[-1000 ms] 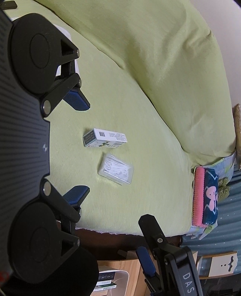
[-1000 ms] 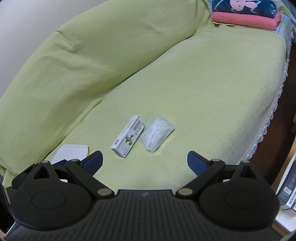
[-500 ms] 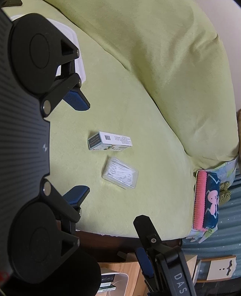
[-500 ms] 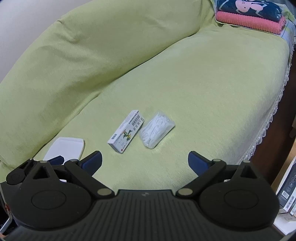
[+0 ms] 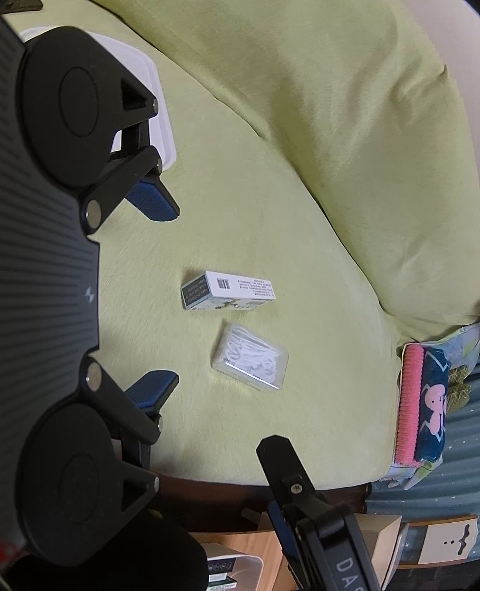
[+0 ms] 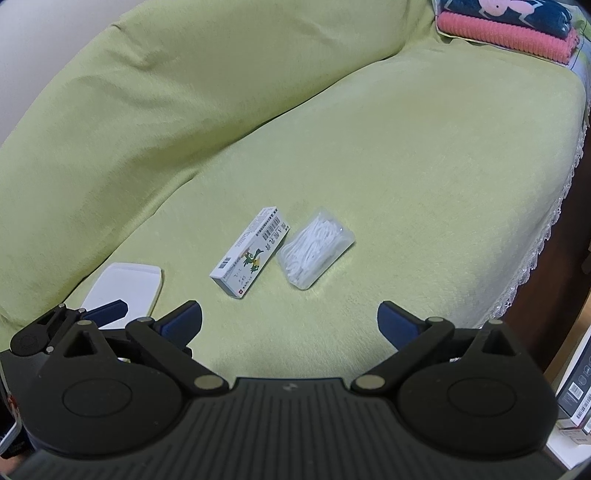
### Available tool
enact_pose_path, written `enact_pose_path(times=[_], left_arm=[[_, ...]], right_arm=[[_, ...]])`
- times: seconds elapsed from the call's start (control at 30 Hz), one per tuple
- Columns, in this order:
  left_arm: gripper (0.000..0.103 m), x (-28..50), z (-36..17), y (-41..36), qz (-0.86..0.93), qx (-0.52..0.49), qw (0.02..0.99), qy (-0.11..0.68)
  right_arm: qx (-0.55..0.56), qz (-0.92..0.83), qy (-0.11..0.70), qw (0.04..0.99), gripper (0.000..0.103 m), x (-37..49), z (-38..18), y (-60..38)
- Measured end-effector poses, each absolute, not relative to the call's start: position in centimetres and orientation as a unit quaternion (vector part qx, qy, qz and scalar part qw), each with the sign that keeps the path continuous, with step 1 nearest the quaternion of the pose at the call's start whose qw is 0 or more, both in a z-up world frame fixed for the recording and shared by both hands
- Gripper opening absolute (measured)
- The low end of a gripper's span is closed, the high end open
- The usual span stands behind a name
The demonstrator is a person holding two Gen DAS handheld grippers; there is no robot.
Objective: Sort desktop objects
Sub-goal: 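Lower the left gripper onto the white-and-green ointment box and close on it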
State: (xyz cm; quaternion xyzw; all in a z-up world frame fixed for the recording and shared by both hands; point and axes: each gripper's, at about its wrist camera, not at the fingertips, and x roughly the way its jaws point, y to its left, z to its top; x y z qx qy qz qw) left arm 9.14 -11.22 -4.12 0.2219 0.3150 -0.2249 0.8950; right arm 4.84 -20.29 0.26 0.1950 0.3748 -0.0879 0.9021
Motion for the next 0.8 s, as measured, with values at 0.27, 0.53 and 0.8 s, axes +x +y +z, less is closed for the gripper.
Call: enact_pose_path(times=[0.27,0.53,0.8], left_arm=[[0.079,12.3,-5.2,-11.0,-0.224,0.217,0.892,0.327],[0.065,15.4,-6.7,-12.0,-0.240,0.200,0.886,0.343],[0.040,18.5,-8.4,-13.2,-0.247,0.182,0.877,0.369]], right_arm=[[0.203,-0.091,0.375,0.900,0.101,6.0,-0.2,-20.7],[0.213,-0.087,0.378,0.897,0.101,7.8,-1.0,-21.0],[0.224,-0.089,0.377,0.894,0.101,9.2,-1.9,-21.9]])
